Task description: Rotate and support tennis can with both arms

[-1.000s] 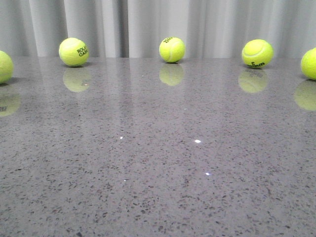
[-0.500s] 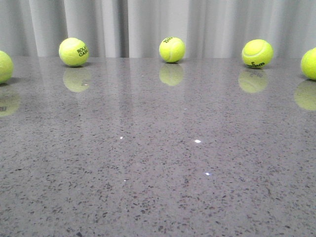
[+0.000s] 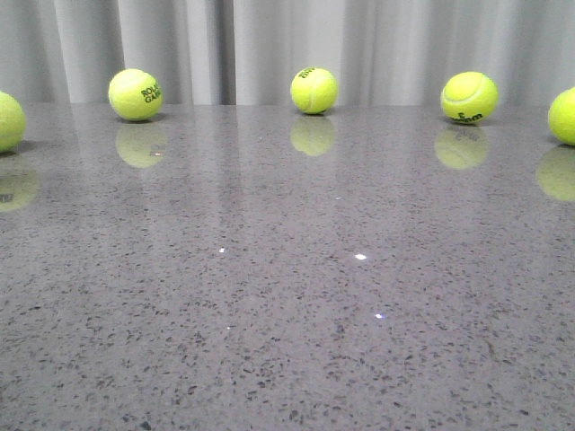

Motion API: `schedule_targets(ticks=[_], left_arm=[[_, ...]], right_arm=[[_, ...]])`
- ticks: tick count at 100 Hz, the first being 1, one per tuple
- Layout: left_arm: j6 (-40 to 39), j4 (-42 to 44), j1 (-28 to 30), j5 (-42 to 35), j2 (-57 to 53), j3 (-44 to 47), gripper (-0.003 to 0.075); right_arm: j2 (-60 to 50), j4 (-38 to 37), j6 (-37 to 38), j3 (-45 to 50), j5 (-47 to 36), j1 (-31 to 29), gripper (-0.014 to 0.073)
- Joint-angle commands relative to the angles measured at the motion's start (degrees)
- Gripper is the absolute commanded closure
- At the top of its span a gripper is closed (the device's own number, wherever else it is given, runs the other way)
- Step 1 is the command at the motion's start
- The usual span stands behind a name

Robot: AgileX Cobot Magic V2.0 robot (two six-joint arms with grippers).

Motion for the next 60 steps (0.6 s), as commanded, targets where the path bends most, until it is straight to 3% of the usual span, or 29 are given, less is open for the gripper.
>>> schedule_targets(ticks=[1, 21, 60], left_arm=[[-0.5, 0.2, 1.6, -5.6, -1.9, 1.2, 0.0741], [-0.5, 0.2, 2.4, -7.6, -9.5, 7.9, 0.0741], [-0.5, 2.2, 0.7, -16.1, -9.3, 15.0, 0.0741]], right_arm=[[0.3, 0.0, 0.0, -1.6, -4.5, -0.4, 0.0659], [0.3, 0.0, 0.0, -1.6, -4.5, -0.4, 0.0659], [0.4, 0.0, 0.0, -1.6, -4.5, -0.4, 0.066]])
